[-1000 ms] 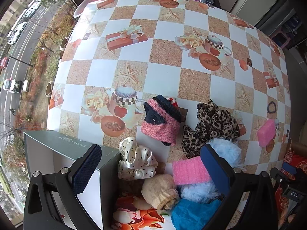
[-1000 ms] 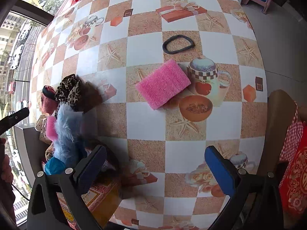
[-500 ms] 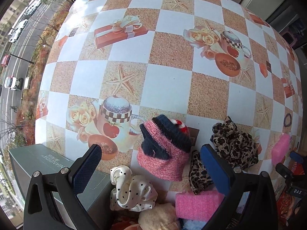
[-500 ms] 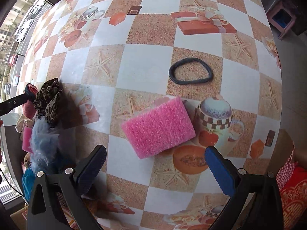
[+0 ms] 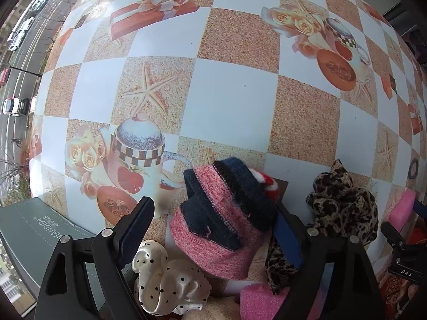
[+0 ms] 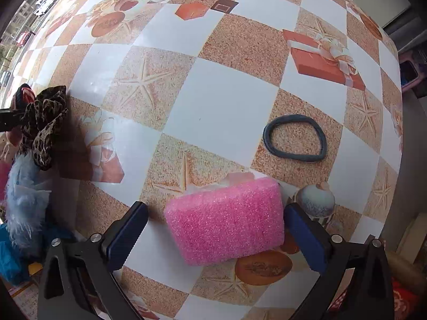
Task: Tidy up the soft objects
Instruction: 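Reach the right tool to the pink sponge while the left tool reaches the pink-and-navy sock, then close the right tool on the pink sponge while the left tool grasps the sock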
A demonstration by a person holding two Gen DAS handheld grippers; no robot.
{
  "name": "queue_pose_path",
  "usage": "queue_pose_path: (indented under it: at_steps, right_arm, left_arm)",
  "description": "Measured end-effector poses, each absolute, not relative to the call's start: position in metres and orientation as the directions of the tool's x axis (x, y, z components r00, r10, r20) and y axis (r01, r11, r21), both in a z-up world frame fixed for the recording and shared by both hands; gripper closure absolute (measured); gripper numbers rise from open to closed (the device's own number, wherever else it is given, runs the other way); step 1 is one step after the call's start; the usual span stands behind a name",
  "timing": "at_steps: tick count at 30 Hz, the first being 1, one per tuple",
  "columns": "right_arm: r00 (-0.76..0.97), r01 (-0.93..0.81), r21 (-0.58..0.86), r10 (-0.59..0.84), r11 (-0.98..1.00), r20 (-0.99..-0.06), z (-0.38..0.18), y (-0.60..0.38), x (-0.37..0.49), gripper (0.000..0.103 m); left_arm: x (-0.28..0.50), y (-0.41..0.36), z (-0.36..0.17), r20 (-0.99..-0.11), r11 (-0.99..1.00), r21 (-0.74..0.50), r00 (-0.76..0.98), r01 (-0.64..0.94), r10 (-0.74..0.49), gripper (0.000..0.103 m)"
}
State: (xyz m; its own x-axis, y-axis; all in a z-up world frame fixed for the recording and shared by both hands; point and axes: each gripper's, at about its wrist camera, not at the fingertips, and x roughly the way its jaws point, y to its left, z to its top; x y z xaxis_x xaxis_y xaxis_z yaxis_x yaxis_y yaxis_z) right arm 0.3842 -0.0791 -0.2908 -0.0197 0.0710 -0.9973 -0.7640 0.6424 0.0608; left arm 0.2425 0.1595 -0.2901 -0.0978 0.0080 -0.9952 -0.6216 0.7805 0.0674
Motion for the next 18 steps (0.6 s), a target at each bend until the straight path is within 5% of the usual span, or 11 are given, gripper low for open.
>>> queue_pose_path:
  at_steps: [18]
  right_arm:
    - [-0.036,-0.772,0.102,0.118,0.627,-0.992,-0.295,-0.083,0.400,0.000]
  left_arm:
    - [0.254,0.147,-0.289,-0.995,0.795,0.097,-0.088,-0.599,0.056,0.016]
